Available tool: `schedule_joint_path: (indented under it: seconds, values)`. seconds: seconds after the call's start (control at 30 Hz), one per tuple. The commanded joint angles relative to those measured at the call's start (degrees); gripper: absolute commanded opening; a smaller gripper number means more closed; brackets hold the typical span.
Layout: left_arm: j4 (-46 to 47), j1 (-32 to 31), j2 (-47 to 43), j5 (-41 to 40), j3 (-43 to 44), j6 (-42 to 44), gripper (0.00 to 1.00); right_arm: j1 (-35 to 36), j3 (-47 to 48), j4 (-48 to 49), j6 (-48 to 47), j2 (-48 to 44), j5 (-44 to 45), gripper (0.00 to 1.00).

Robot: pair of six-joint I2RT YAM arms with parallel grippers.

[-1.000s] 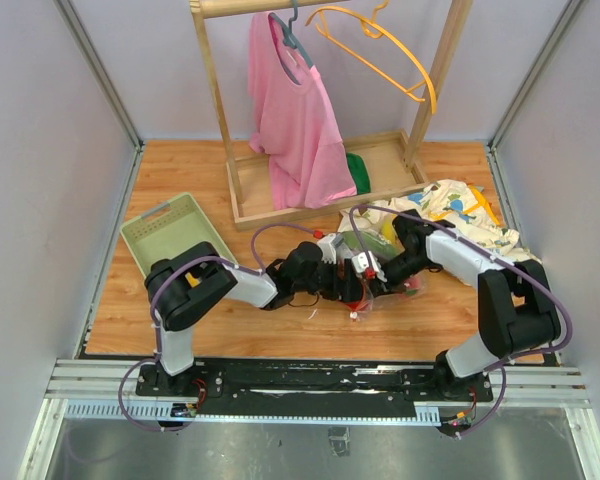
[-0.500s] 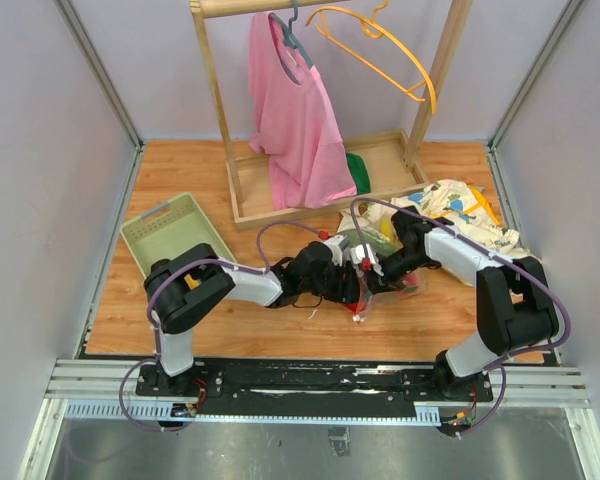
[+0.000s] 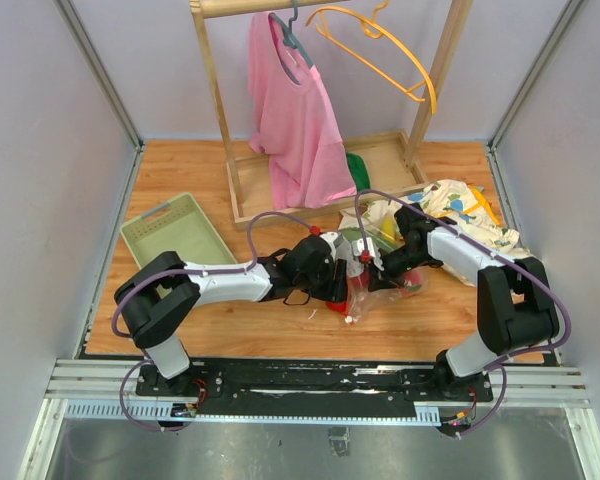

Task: Open the zip-top bag and remove the fake food
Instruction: Pick up the fake fruit from the zipper food storage bag, then place the fake fruit in the bin.

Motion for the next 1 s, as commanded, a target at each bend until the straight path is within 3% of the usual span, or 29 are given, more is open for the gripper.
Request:
schedule_joint_path:
  seconds: [0.0, 0.47, 0.67, 0.83, 0.97]
  values:
    - [-11.6, 0.3, -1.9, 0.1, 3.5, 0.8, 0.14, -1.0, -0.6, 0.3, 2.5, 1.4, 2.6, 0.02]
    - [-30.1, 4.1, -10.5, 4.1, 5.7, 2.5, 0.14, -1.5, -0.1, -0.3, 2.6, 0.7, 1.3, 0.02]
    - [-29.3, 7.4, -22.1, 5.3, 3.2, -1.0, 0.14, -2.0, 1.6, -3.9, 1.8, -0.3, -2.8, 0.05]
    - [-31.0, 13.3, -32.9, 3.2, 0.8, -3.4, 0.13, -2.5, 4.7, -10.5, -0.1, -1.3, -6.7, 0.06]
    - [-35.0, 23.2, -39.8, 1.8, -0.1, -1.8, 0.13, -2.7, 8.4, -16.3, 0.0, -2.5, -8.0, 0.08]
